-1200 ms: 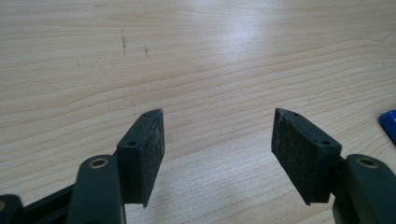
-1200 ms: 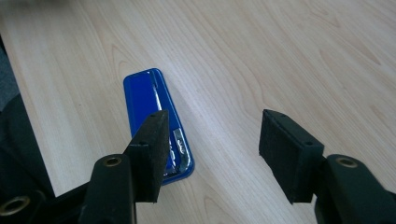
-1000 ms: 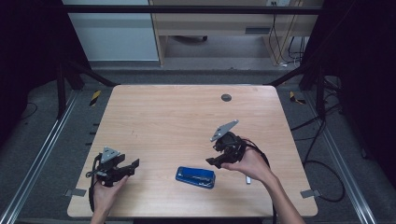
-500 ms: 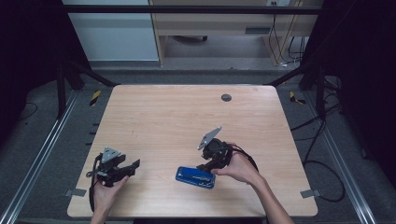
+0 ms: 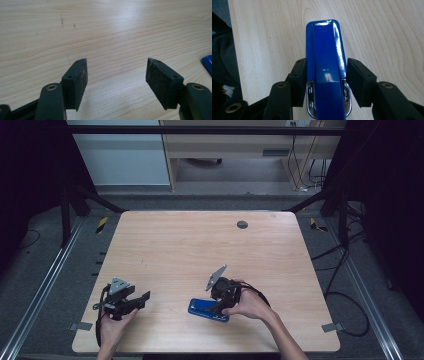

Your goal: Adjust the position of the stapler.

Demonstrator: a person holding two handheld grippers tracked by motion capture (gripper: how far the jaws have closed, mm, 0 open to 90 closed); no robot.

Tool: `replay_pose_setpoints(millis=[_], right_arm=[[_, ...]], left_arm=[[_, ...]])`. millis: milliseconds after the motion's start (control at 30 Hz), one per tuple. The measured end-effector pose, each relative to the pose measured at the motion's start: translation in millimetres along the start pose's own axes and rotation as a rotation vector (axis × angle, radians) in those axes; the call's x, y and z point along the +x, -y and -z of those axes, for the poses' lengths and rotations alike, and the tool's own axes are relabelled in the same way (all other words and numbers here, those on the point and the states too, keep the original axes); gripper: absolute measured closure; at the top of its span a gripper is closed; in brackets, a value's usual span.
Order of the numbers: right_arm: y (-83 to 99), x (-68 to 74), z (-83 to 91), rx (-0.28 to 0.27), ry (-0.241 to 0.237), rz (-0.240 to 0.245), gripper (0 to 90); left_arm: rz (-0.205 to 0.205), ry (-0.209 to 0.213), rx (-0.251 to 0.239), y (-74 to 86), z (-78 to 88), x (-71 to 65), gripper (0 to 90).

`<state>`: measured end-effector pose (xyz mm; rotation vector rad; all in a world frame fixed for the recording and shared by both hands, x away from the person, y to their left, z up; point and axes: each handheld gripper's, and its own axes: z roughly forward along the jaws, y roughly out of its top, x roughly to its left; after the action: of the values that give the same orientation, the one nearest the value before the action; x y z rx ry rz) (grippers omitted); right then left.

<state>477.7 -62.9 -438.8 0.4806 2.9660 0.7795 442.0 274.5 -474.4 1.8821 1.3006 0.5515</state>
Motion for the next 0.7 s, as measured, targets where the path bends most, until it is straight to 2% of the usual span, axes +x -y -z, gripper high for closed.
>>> replay_pose_setpoints(millis=[500, 667, 700], right_arm=[[-0.6, -2.8, -20.4, 0.061, -0.020, 0.027, 59.5], [0.8, -4.0, -27.3, 0.075, -0.031, 0.028, 62.6], [1.4, -3.5, -28.5, 0.063, -0.027, 0.032, 63.1]], left_arm=[[-0.013, -0.001, 0.007, -0.6, -1.6, -1.0, 34.0], [-0.012, 0.002, 0.009, -0.4, -2.1, -1.2, 33.9], [-0.013, 0.000, 0.008, -0.4, -1.9, -0.9, 33.9]])
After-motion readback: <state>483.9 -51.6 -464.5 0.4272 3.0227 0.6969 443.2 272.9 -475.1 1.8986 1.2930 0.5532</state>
